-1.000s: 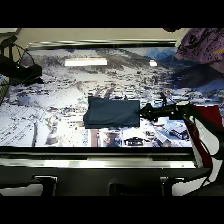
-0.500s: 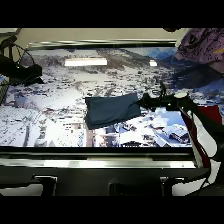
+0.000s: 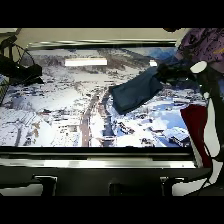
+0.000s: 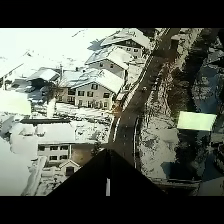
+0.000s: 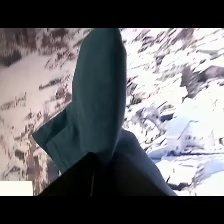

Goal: Fold the clothes and pants, and hang the long-sleeved shirts on hangers.

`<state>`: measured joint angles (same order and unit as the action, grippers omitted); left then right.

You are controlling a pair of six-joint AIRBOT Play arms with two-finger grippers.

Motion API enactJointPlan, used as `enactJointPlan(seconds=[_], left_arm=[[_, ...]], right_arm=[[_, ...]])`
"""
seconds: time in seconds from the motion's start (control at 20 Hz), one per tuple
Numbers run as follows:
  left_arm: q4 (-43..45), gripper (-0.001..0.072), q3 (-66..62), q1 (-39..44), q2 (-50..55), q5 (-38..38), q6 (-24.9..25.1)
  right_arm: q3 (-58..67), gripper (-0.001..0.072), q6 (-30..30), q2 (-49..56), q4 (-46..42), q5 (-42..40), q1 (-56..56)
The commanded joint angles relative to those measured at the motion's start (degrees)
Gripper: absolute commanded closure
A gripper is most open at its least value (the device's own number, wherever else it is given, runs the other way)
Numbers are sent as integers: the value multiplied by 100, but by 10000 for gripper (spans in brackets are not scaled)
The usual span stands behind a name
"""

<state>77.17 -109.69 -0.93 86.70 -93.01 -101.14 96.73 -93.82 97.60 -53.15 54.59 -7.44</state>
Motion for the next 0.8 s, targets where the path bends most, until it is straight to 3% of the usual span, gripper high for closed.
enactJointPlan(seconds=[0.0, 0.25, 0.75], left_arm=[[2, 688, 0, -4, 4, 2, 0], [4, 688, 2, -7, 7, 7, 4], [55, 688, 13, -7, 24, 9, 4]], right_arm=[[601, 684, -614, -7, -461, 20, -660], [940, 683, -1386, -101, -883, 164, -1646], [1016, 683, -3418, -876, -3316, 1344, -2094]])
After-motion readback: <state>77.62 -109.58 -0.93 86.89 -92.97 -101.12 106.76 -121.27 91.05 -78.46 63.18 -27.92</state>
